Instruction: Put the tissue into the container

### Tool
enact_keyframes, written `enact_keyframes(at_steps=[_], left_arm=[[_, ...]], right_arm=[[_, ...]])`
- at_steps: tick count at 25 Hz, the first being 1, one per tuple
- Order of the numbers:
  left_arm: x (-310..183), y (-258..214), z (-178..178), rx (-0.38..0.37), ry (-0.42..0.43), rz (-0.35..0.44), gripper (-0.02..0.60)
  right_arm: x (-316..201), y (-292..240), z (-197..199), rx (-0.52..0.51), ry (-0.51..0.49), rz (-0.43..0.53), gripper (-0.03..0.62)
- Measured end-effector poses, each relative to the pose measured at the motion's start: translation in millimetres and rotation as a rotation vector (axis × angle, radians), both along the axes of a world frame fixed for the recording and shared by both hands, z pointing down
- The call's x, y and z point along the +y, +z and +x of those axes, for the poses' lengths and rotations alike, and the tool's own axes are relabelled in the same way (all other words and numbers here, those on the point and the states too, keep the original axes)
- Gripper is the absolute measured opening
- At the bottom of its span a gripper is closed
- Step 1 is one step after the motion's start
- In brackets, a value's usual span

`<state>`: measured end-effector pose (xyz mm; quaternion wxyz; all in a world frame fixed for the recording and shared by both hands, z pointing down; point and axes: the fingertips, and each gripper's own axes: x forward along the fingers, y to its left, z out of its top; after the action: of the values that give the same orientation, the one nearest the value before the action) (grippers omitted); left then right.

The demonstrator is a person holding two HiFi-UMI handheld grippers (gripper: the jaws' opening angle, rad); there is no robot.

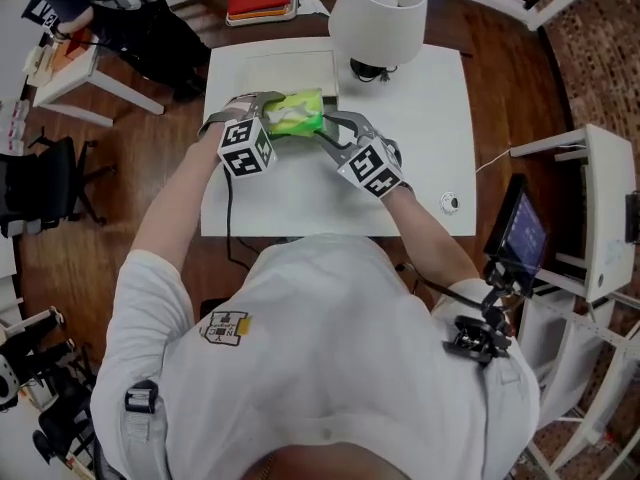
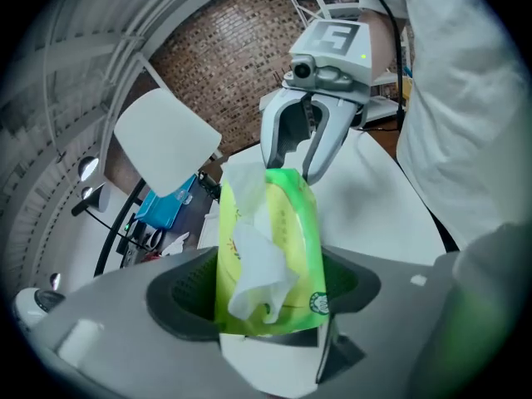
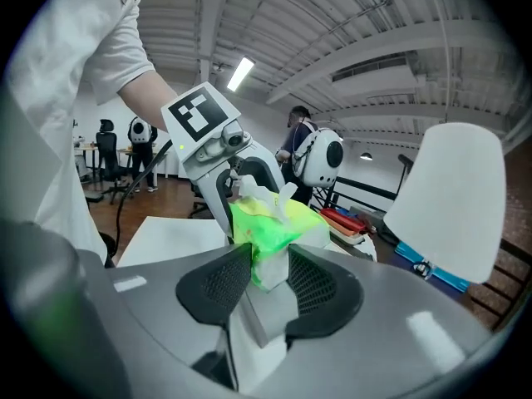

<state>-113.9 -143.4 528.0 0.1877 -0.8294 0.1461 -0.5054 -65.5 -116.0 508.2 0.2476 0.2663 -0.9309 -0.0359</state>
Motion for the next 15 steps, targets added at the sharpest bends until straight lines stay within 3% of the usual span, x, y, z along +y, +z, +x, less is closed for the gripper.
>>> enact_keyframes(at_steps=[5,15], left_arm=[[-7,4,-22,-0.002,-0.007,-0.007,0.345],[-13,36,-21,0.004,0.021,-0.090,0.345]], right_arm=[[-8,5,-23,0.043,-0.010,-0.014,0.129],[-14,34,-23,0.099,0.012,-0.091,0.133]])
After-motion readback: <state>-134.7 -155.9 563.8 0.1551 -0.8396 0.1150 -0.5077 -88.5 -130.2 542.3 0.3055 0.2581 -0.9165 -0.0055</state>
